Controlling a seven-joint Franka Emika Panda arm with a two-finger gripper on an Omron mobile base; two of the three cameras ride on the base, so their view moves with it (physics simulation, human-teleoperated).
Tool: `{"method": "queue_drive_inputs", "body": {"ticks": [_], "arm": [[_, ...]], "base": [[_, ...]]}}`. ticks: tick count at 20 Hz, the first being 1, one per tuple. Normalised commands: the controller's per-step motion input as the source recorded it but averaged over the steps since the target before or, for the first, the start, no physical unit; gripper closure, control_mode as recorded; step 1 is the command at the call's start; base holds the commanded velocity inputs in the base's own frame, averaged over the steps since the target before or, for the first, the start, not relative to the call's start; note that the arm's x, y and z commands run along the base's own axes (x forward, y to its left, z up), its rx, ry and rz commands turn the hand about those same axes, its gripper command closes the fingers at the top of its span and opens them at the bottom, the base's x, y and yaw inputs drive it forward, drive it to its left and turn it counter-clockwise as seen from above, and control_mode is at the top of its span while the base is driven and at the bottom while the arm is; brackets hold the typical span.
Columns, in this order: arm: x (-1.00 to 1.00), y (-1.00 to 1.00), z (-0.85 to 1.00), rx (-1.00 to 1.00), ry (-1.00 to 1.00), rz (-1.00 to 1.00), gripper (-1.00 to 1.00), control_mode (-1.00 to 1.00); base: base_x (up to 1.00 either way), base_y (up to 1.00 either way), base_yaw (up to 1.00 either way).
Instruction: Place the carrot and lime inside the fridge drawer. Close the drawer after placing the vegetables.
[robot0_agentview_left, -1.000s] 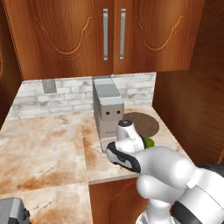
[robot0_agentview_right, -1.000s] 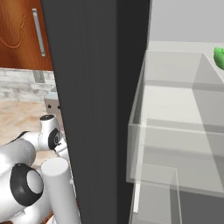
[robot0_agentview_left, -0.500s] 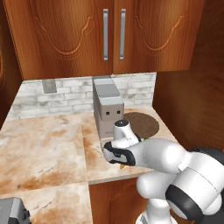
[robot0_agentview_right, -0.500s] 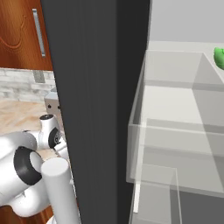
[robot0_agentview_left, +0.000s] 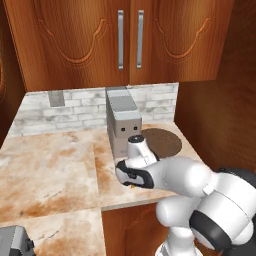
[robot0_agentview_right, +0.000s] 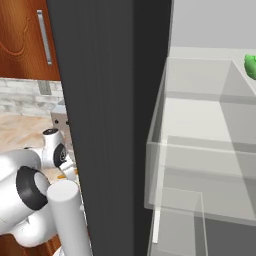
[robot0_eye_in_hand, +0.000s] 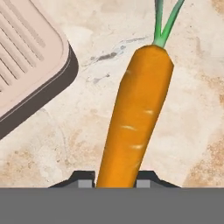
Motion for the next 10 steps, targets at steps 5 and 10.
{"method": "queue_drive_inputs", "body": {"ticks": [5, 10], "arm": [[-0.77, -0.32, 0.75, 0.03, -0.24, -0.12, 1.0, -1.0], [-0.58, -0.26, 1.0, 0.0, -0.21, -0.08, 1.0, -1.0]], "base": [[0.0, 0.0, 0.0], [0.0, 0.0, 0.0]]}}
